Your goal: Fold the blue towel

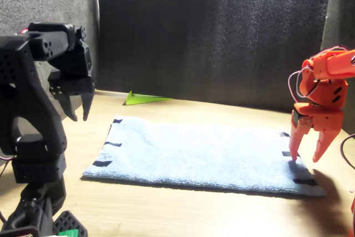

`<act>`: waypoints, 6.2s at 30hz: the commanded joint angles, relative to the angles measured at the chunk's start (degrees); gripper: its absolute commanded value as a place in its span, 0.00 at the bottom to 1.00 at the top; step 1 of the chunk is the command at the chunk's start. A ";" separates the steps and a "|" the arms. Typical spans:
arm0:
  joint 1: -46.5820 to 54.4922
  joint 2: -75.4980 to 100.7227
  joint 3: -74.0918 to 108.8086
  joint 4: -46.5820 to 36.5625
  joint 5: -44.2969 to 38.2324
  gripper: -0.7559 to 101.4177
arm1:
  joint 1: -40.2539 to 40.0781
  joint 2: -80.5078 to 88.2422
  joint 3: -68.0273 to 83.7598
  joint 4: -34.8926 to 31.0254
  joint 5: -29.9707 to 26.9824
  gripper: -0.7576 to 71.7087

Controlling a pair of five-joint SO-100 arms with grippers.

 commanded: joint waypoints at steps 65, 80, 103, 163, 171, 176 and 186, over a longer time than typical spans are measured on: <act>-1.41 11.69 29.71 -20.13 2.99 0.15 | 39.29 -30.94 -55.63 31.73 -7.56 0.01; -2.11 8.96 28.30 -19.78 3.08 0.16 | 36.74 -33.84 -69.26 31.82 -16.17 0.01; -3.25 5.45 26.28 -18.98 4.13 0.15 | 48.87 -41.31 -74.36 31.90 -22.24 0.18; -15.64 -1.32 5.19 -10.81 -4.39 0.27 | 21.27 -13.36 -56.07 31.55 -13.62 0.28; -15.91 -4.39 7.65 -12.57 -10.46 0.28 | 18.46 -8.70 -53.53 31.55 -14.06 0.28; -15.21 -7.38 7.38 -12.66 -14.15 0.27 | 18.02 -7.21 -52.03 31.11 -14.06 0.27; -12.04 -13.01 6.94 -11.78 -14.85 0.22 | 17.75 -6.59 -50.01 29.62 -14.15 0.27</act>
